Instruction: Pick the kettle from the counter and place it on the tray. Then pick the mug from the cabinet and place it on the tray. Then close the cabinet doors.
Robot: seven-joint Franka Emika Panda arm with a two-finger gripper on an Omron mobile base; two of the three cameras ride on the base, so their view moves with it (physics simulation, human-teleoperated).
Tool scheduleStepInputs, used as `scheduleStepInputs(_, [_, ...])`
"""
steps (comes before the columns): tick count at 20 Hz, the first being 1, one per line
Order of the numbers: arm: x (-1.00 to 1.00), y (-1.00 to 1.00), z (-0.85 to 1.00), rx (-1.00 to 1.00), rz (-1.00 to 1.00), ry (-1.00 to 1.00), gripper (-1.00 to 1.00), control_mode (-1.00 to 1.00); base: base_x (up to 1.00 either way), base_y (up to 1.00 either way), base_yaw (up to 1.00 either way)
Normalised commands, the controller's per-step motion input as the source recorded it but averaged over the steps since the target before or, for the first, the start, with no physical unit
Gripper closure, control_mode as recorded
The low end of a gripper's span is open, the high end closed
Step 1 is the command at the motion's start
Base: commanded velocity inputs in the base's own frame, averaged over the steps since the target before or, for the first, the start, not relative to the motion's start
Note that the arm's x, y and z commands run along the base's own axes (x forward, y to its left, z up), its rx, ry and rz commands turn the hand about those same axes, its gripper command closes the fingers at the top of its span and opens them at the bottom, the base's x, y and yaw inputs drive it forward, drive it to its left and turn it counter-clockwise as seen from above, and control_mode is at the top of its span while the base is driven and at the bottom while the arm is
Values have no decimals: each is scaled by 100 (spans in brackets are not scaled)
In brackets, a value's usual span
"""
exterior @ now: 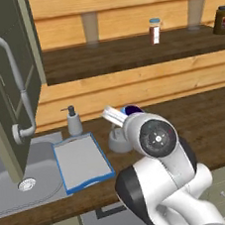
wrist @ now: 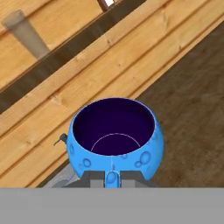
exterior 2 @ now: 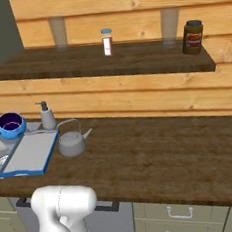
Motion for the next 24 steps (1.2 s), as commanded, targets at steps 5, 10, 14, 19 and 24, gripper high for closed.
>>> scheduleStepInputs(5, [0,25,-45,-4,1,0,100,-100,0,0,0])
scheduleStepInputs(10, [0,12,-50,-4,0,0,100,-100,0,0,0])
scheduleStepInputs(14, [4,13,-62,-9,0,0,100,-100,0,0,0])
scheduleStepInputs(19, [3,23,-55,-3,0,0,100,-100,0,0,0])
scheduleStepInputs(24, [14,20,-51,0,0,0,100,-100,0,0,0])
